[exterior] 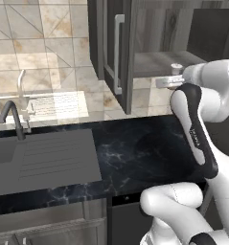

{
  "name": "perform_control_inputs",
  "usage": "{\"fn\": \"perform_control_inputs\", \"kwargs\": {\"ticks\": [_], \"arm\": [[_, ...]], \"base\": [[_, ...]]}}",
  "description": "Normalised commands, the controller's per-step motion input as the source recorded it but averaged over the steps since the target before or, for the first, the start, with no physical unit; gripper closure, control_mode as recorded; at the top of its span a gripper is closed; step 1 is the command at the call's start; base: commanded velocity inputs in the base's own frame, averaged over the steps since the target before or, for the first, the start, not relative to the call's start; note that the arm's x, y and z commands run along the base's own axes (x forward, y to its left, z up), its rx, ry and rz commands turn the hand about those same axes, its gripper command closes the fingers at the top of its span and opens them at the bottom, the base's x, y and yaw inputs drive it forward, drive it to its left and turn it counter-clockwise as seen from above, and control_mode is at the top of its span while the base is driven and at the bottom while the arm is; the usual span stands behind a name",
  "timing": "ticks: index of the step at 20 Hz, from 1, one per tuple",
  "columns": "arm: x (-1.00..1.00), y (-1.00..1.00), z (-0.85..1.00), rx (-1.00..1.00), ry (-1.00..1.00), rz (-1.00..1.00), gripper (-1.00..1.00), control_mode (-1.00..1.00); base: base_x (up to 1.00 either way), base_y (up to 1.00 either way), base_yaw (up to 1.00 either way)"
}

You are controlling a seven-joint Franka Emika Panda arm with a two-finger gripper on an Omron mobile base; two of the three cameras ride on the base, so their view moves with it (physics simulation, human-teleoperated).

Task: Take 2 condiments from the cabinet and move them on the counter near the stove.Make sure the condiments are lined up with each other, next to each other.

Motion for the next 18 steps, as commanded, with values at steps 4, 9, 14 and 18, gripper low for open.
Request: {"fn": "perform_control_inputs", "kwargs": {"ticks": [4,9,14,18], "arm": [[-0.97,0.0,0.0,0.0,0.0,0.0,1.0,-1.0],[-0.86,0.0,0.0,0.0,0.01,0.0,1.0,-1.0],[-0.6,0.0,0.0,0.0,0.01,0.0,1.0,-1.0],[-0.39,0.0,0.0,0.0,0.01,0.0,1.0,-1.0]], "base": [[0.0,0.0,0.0],[0.0,0.0,0.0],[0.0,0.0,0.0],[0.0,0.0,0.0]]}}
